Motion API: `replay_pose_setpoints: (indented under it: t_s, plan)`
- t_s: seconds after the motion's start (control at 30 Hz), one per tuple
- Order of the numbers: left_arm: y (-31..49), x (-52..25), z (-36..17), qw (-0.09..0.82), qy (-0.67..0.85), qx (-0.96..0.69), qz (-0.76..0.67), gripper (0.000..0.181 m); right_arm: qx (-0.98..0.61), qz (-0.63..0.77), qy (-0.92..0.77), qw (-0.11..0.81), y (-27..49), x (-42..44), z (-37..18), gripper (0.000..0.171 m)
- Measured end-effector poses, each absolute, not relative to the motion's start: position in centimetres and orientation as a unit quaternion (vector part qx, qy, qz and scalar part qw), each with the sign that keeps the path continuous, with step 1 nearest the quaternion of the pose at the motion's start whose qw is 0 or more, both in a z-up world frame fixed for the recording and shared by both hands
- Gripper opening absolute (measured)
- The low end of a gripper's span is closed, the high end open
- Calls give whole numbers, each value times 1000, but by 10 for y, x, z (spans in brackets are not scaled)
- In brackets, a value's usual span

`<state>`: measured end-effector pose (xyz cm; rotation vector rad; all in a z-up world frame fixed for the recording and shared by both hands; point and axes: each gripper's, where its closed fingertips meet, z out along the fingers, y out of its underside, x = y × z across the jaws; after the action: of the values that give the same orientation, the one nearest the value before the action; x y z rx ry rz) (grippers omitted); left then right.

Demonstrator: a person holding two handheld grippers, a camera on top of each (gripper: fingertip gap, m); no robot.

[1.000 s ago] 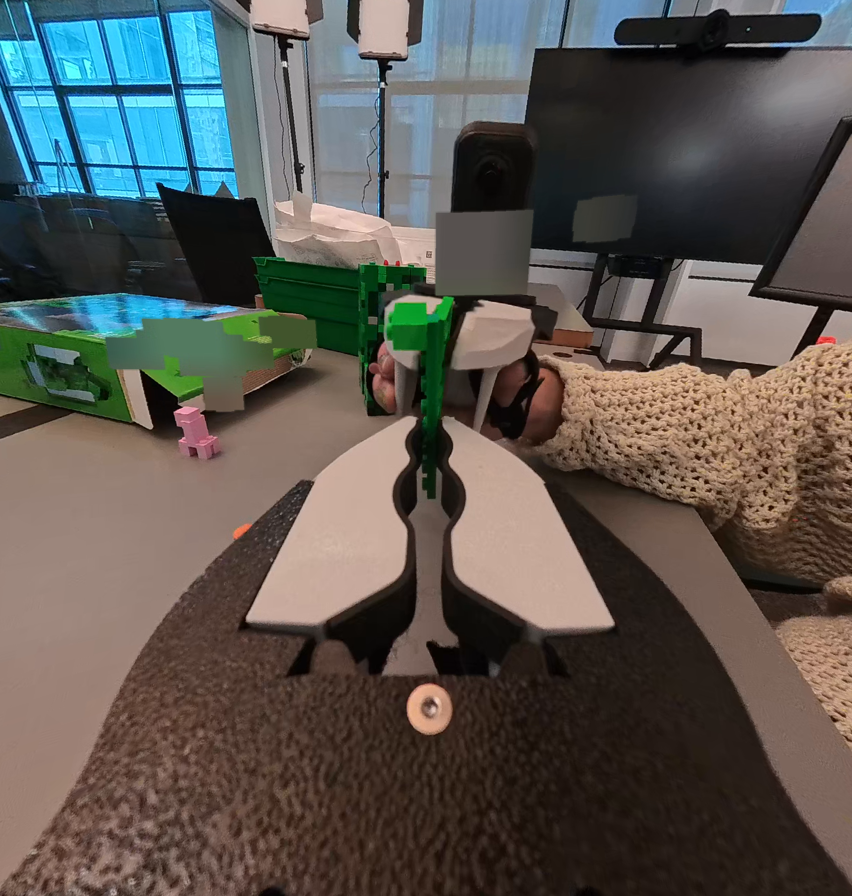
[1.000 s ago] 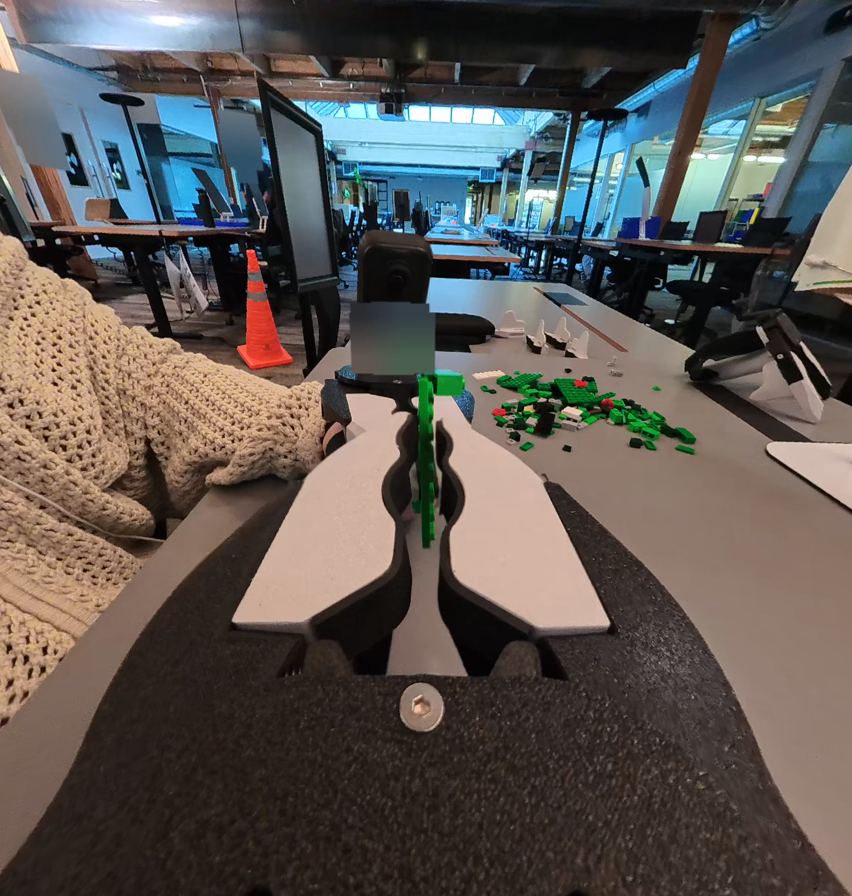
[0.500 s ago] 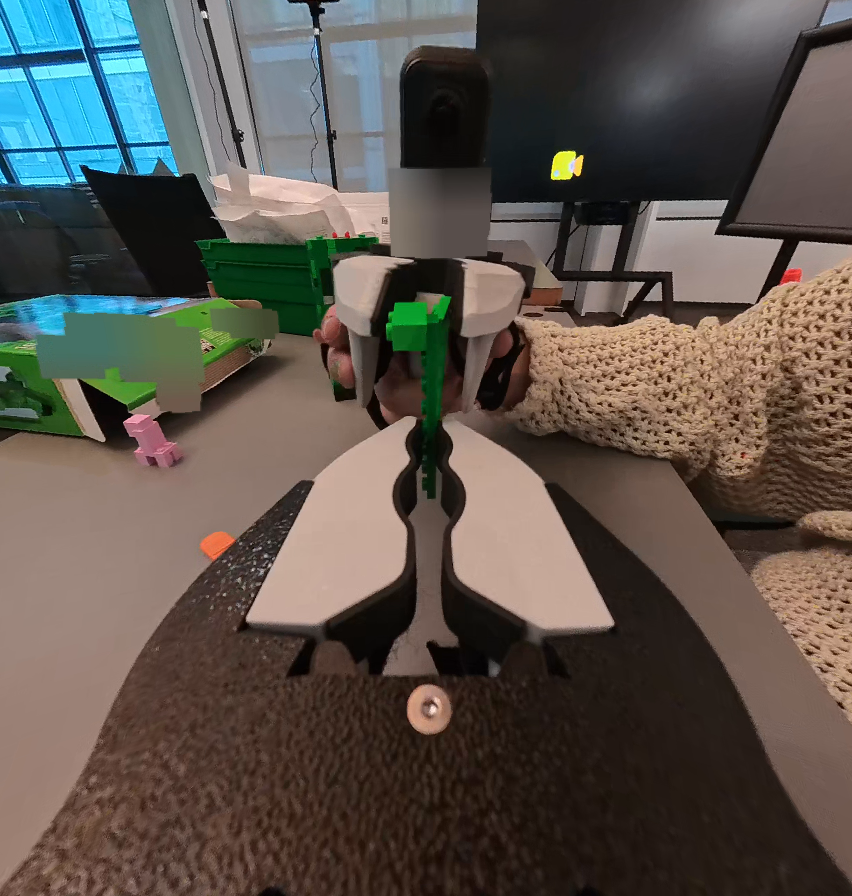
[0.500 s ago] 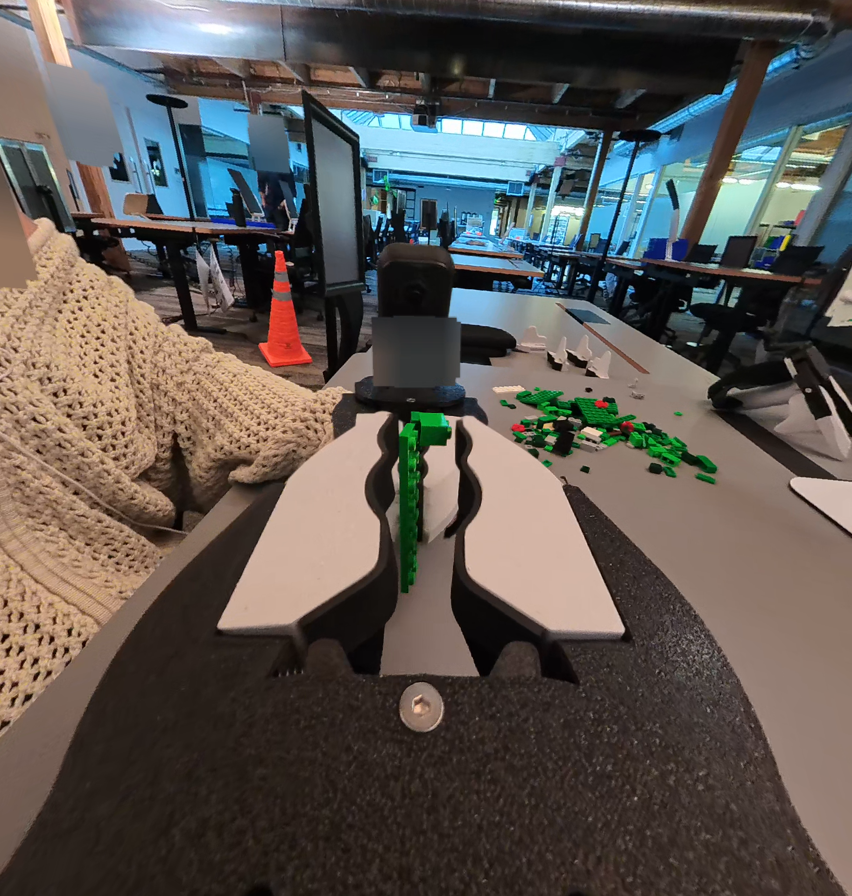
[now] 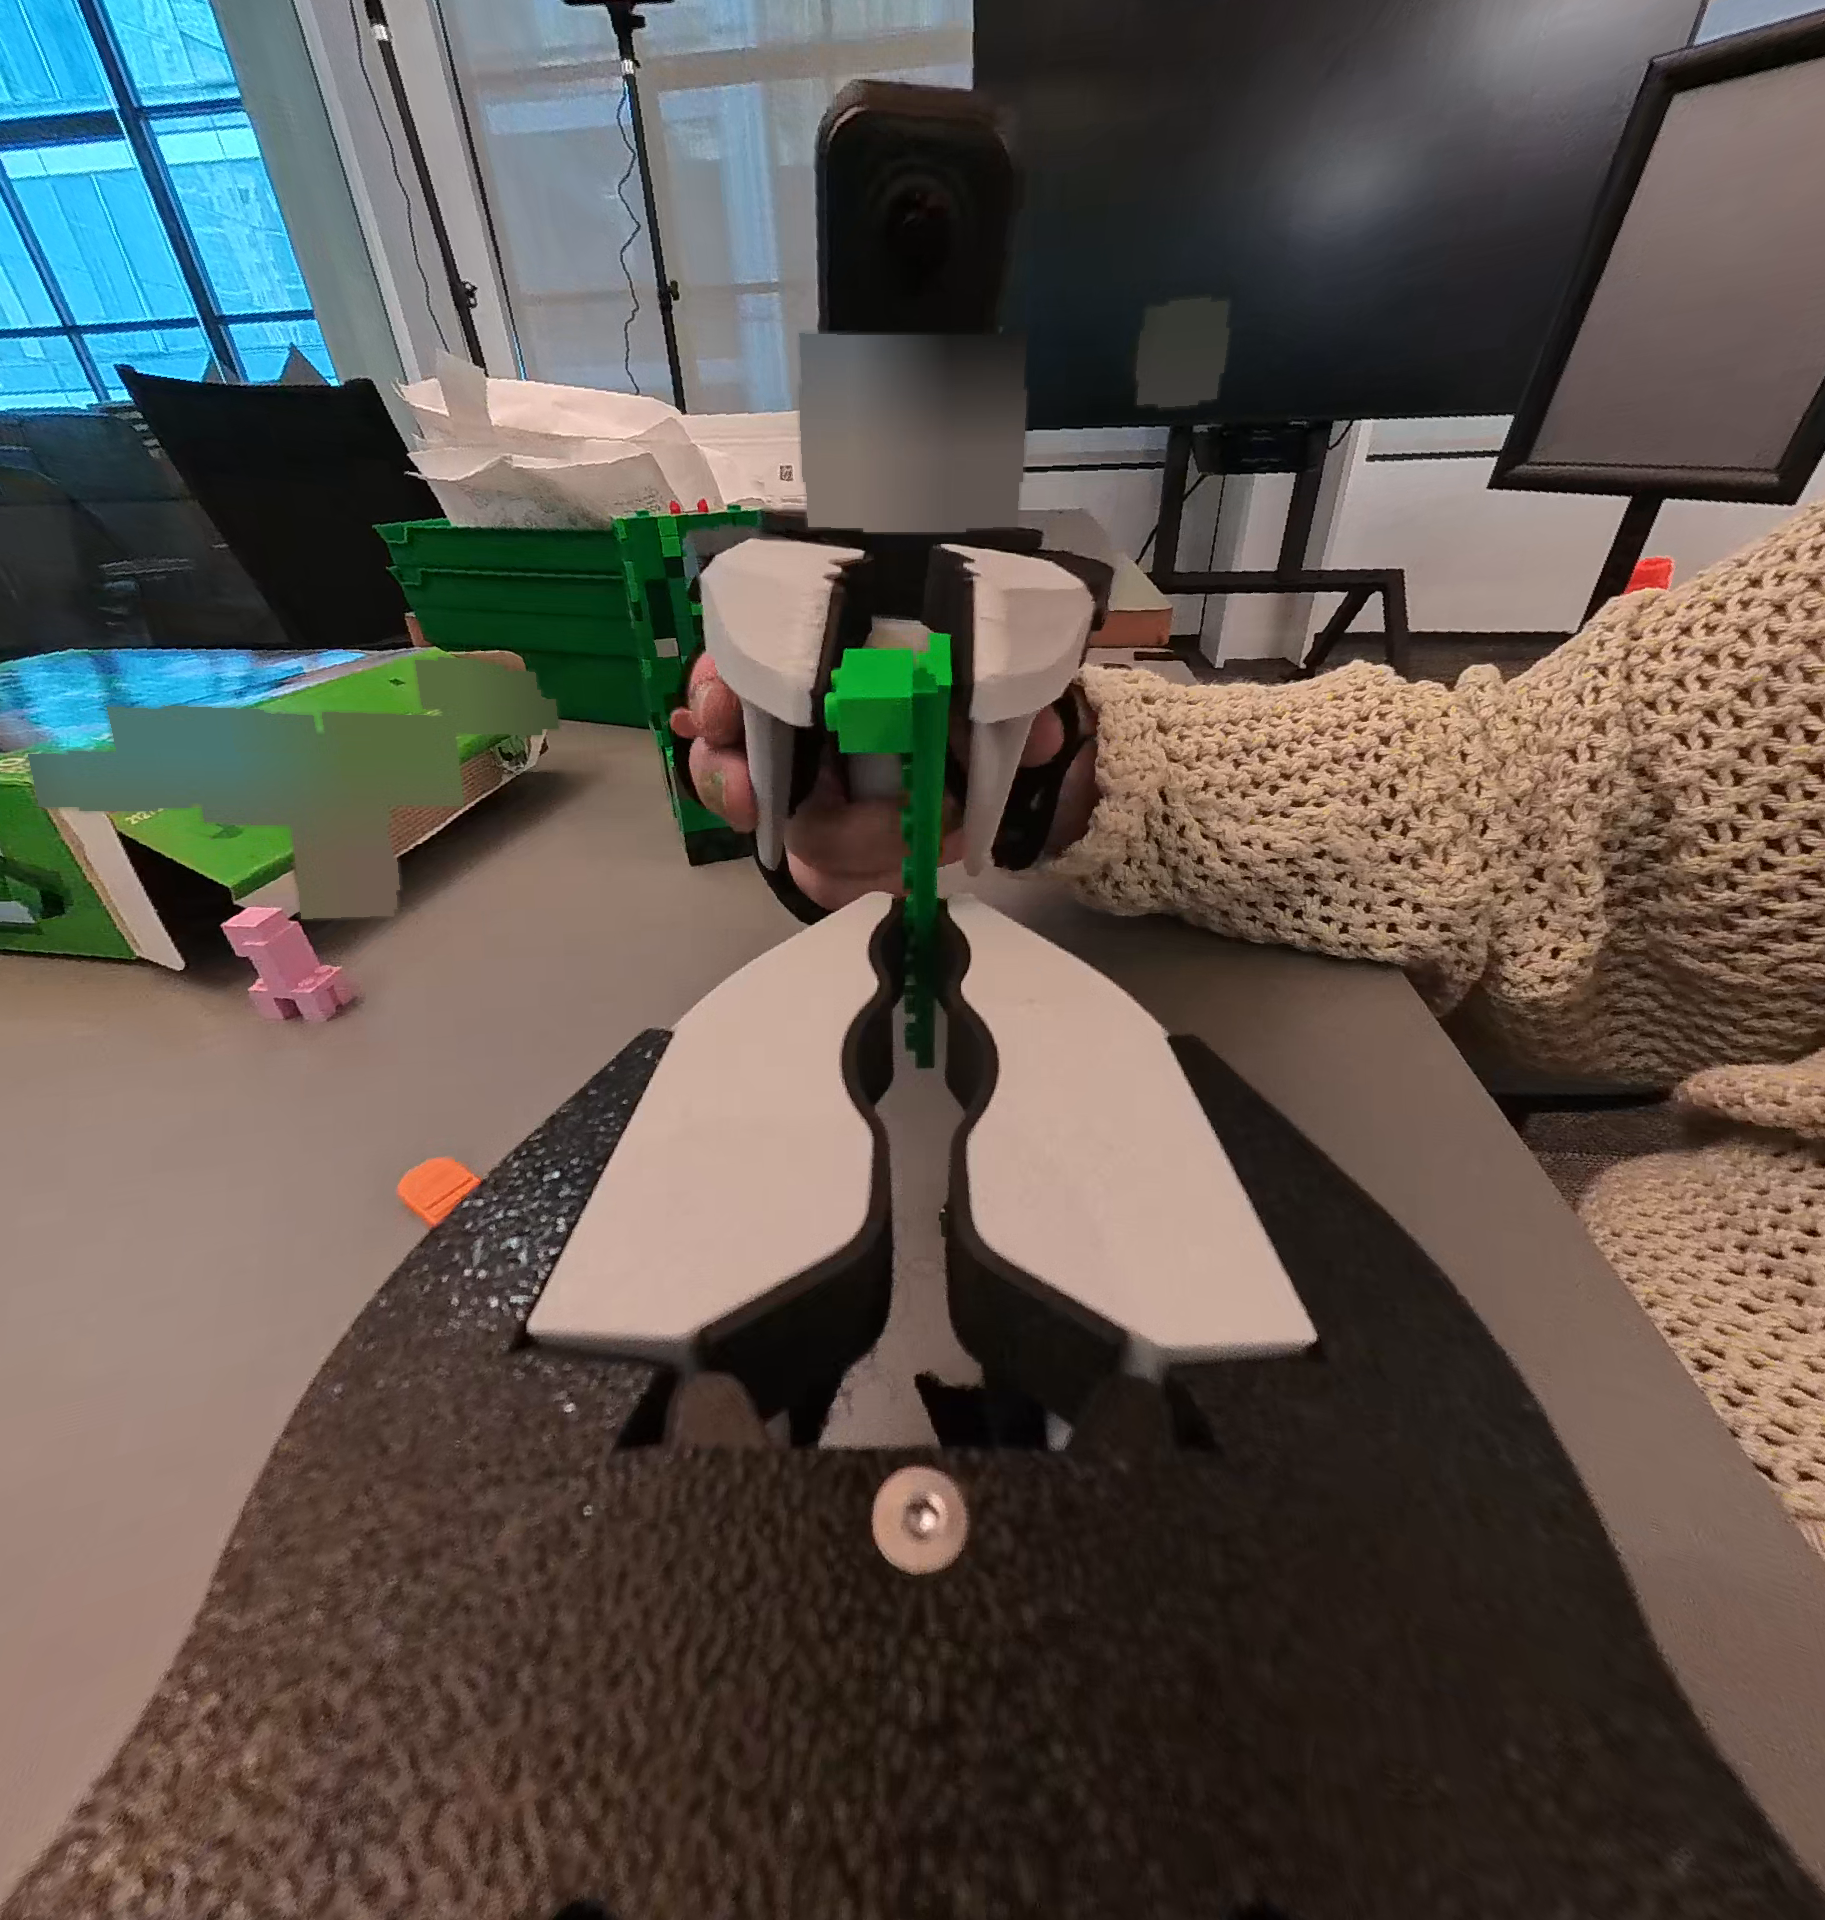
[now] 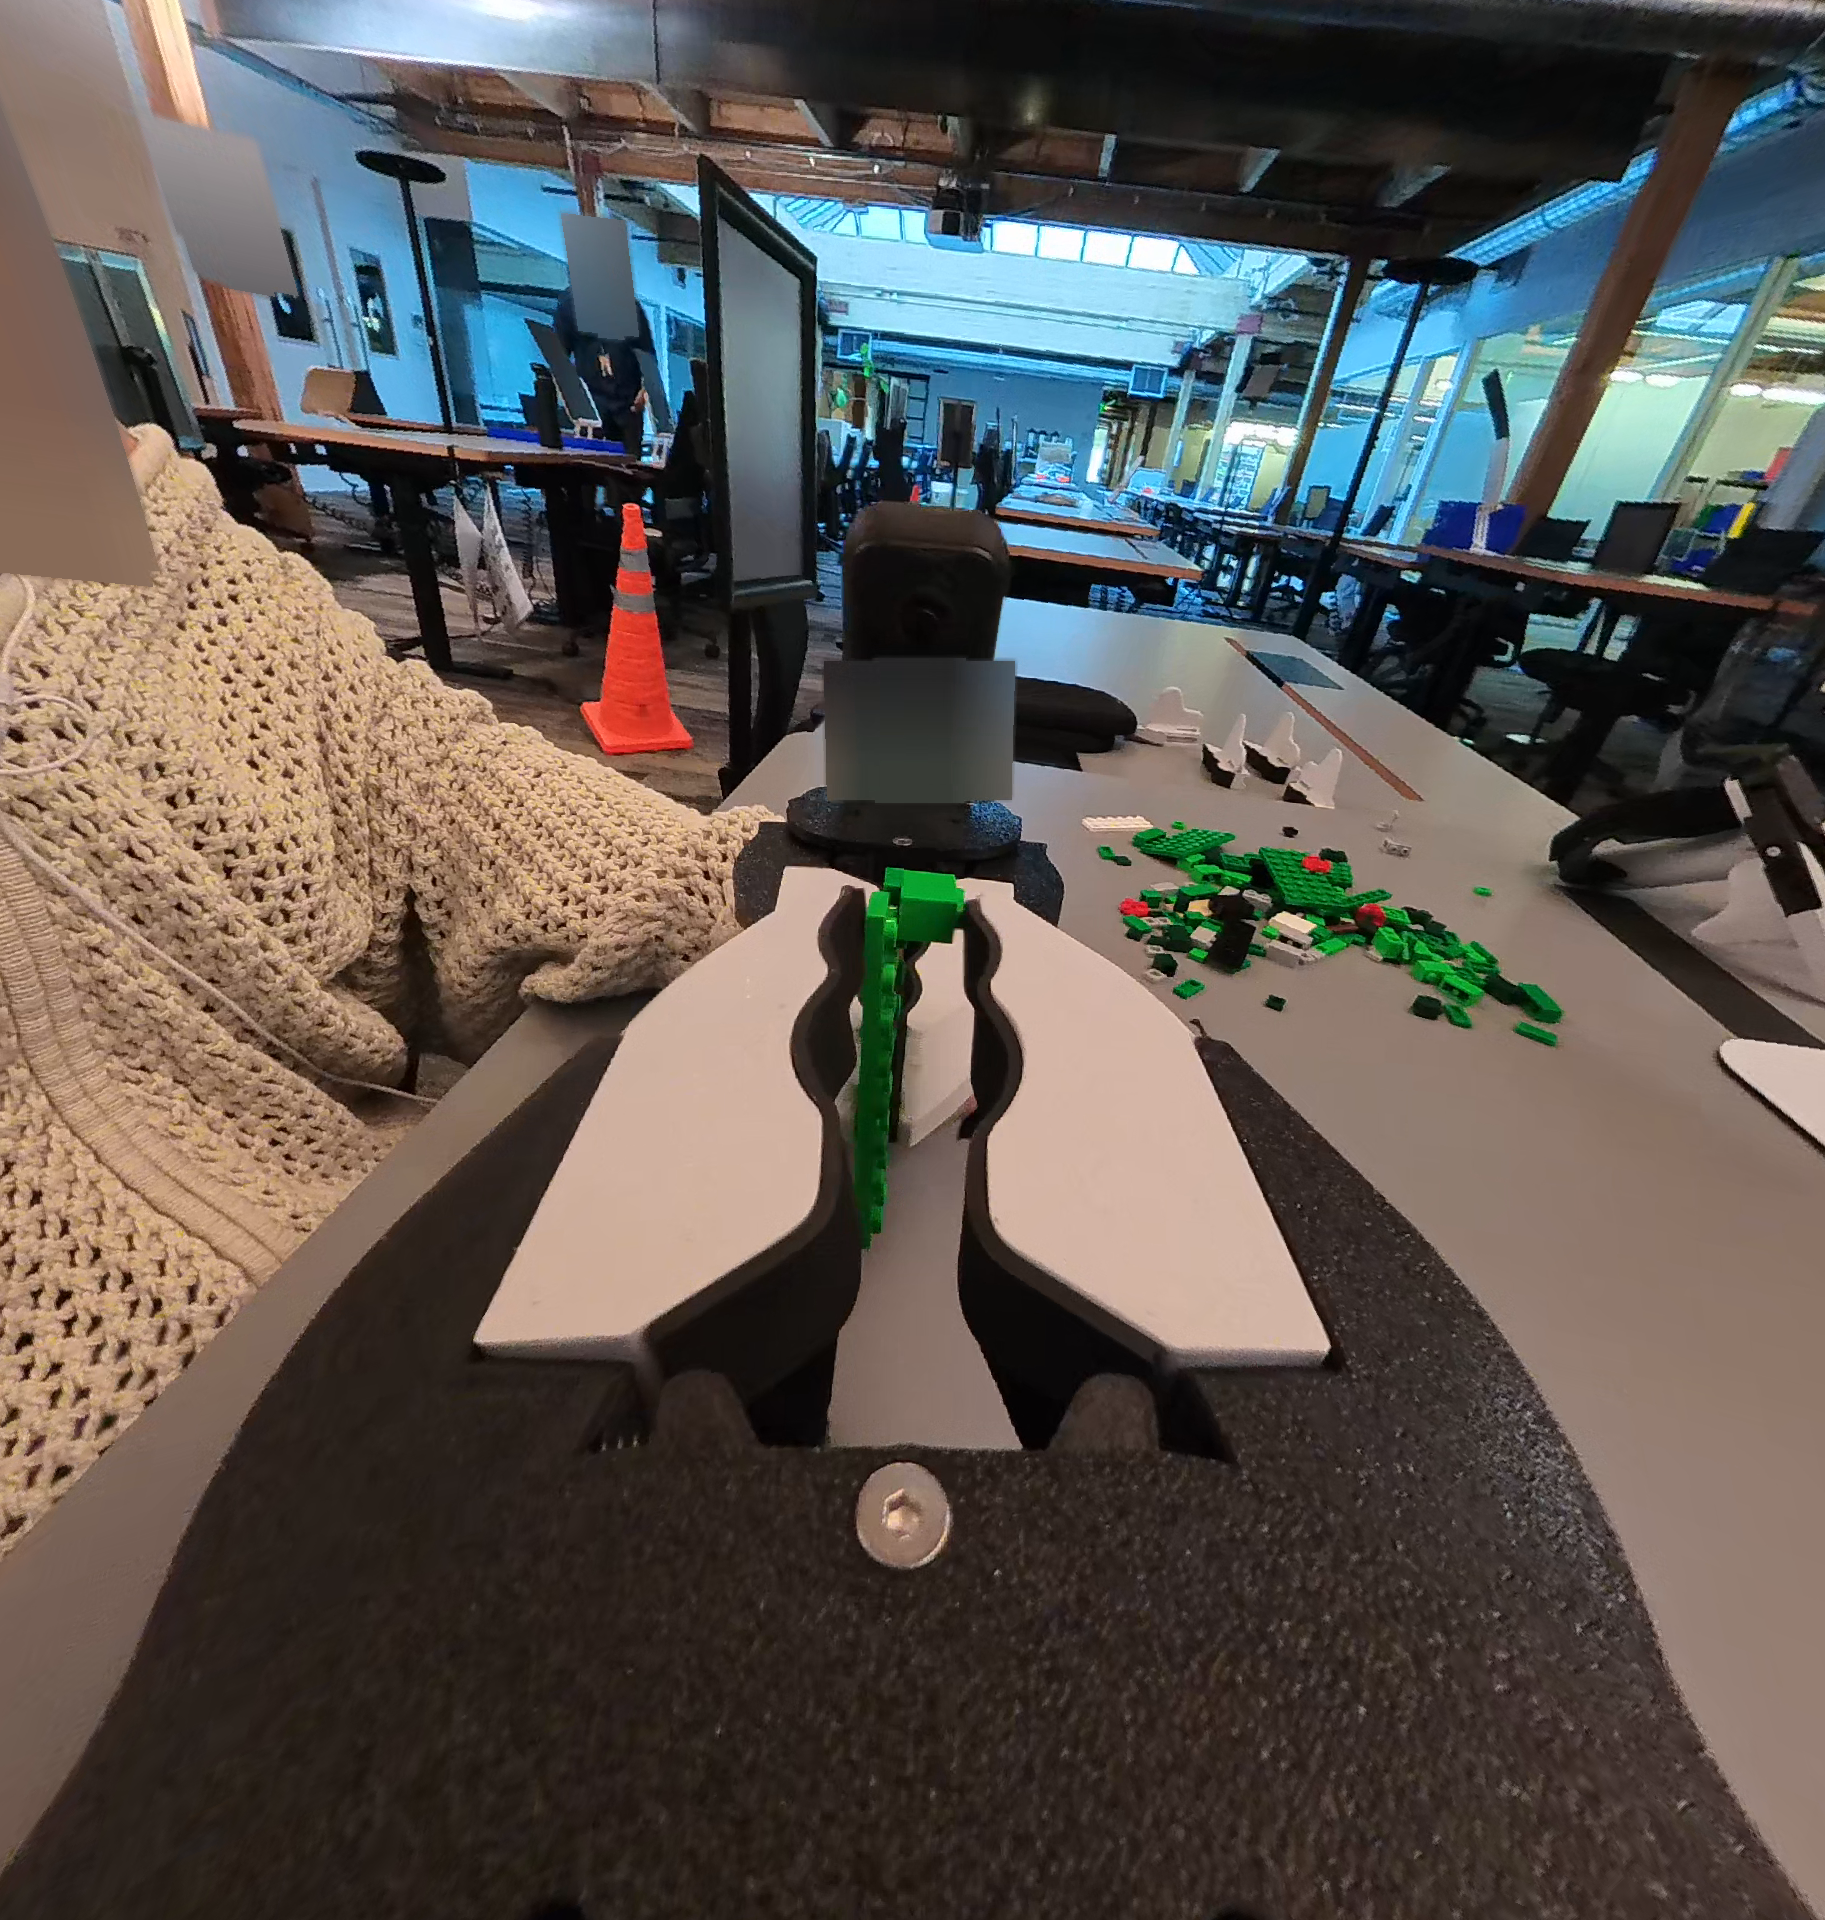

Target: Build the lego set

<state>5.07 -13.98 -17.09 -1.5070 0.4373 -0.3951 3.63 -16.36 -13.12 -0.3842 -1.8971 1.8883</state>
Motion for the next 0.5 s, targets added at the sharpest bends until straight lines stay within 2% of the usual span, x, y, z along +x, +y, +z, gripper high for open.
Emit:
replay_pose_setpoints:
  t_s: [0.33,0.4,0.5]
  plan:
    - [-139,45,-165,709,170,-662,-172,4,-146,695,-664,236,-162,31,-125,17]
    - [-139,40,-159,723,147,-648,-189,4,-154,686,-663,256,-158,28,-126,18]
    - [-142,27,-151,741,106,-628,-211,4,-171,671,-681,240,-151,27,-135,23]
